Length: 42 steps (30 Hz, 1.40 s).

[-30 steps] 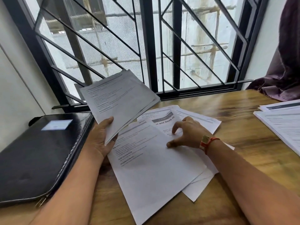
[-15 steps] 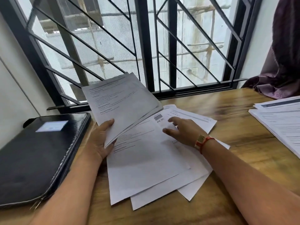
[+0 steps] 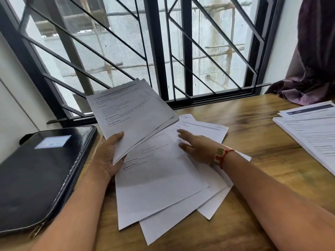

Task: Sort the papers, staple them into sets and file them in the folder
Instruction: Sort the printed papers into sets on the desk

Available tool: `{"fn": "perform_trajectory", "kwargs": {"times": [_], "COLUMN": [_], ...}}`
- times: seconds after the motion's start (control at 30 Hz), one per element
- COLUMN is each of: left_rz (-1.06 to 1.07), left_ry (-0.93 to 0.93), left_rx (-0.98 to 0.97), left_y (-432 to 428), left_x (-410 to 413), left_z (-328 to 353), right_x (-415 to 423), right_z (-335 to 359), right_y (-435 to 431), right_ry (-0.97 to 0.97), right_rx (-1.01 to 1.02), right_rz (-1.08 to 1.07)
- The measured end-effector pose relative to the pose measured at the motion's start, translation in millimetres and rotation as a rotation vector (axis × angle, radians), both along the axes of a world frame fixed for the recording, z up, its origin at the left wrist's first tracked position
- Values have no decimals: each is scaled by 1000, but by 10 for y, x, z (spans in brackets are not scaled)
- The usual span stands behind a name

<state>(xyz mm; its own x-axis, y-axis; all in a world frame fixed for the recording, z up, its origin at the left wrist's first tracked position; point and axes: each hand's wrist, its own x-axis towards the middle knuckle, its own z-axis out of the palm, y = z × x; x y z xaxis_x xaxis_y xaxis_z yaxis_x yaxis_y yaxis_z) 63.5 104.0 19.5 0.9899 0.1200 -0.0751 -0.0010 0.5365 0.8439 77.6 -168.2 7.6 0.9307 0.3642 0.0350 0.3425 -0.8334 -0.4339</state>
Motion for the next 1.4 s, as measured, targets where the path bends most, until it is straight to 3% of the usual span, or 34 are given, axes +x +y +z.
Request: {"fn": "perform_trajectory", "kwargs": {"times": [0.17,0.3,0.4,0.77,0.93,1.07,1.4], "left_rz": [8,-2,7,16,44,52,47], "left_ry": [-15,-16,5,-2,-6,3,0], "left_rx": [5,13,0,-2,-23,-34,13], "left_y": [-10,-20,2,8,32,47,77], "left_x": [8,0,9,29,57,63,82], "left_z": [-5,-13,-25,-45,-47,-42,-87], "right_x": [-15,14,43,-16,40,37,-4], "right_z": [2,27,25,-37,74,140,288], "right_y": [21,-54,-87,-12,-158,-328,-474], "right_ry": [-67,-266,-190,-10,-129,-51,124], "right_rx": [96,-5,-91,-5,-46,-256,-67], "right_rz": [23,-187,-207,87,-164,-343,-399]}}
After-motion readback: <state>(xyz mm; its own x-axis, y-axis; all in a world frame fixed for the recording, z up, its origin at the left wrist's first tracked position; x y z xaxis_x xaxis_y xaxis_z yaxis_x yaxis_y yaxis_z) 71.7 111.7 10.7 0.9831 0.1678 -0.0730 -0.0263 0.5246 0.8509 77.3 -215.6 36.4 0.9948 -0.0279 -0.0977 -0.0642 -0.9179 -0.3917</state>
